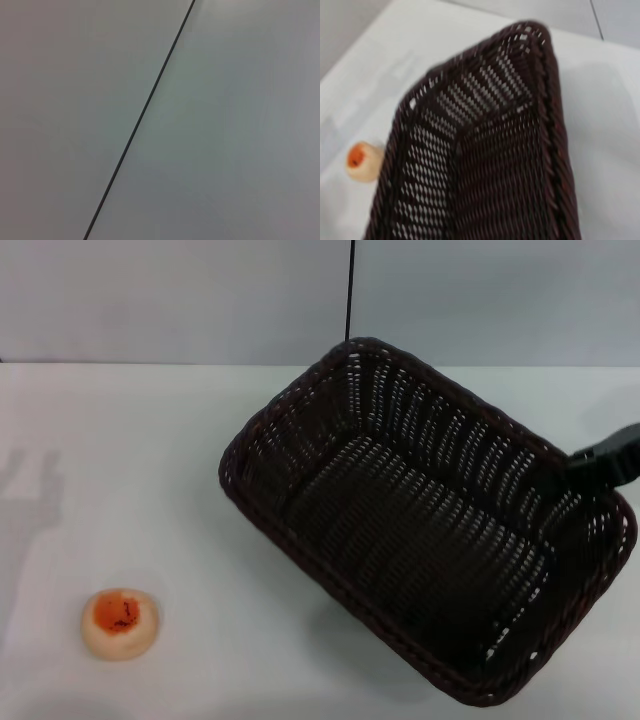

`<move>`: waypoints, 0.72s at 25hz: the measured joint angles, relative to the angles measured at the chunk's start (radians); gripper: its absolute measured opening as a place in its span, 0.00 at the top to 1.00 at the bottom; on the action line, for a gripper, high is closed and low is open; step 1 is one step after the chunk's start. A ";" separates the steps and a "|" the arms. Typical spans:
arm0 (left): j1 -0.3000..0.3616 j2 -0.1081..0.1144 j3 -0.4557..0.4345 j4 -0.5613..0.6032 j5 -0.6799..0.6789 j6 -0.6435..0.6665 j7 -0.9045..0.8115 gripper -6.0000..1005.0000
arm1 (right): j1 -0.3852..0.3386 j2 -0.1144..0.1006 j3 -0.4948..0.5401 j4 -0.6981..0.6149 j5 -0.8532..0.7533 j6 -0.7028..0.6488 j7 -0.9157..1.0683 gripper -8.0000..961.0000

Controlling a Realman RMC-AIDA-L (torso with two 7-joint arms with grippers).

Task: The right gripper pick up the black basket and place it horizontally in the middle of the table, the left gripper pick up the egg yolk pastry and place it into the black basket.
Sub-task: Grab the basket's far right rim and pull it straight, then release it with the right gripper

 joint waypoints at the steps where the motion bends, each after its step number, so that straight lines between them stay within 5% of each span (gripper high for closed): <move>1: 0.000 0.000 0.000 -0.003 -0.002 0.000 0.000 0.57 | -0.003 -0.010 0.008 0.012 0.050 -0.007 -0.044 0.79; 6: 0.000 0.000 0.000 -0.009 -0.003 -0.002 0.000 0.56 | -0.004 -0.040 0.034 0.049 0.160 -0.043 -0.149 0.79; 18: -0.001 0.002 -0.009 -0.010 -0.005 -0.003 -0.026 0.56 | 0.007 -0.064 0.042 0.051 0.215 -0.126 -0.349 0.77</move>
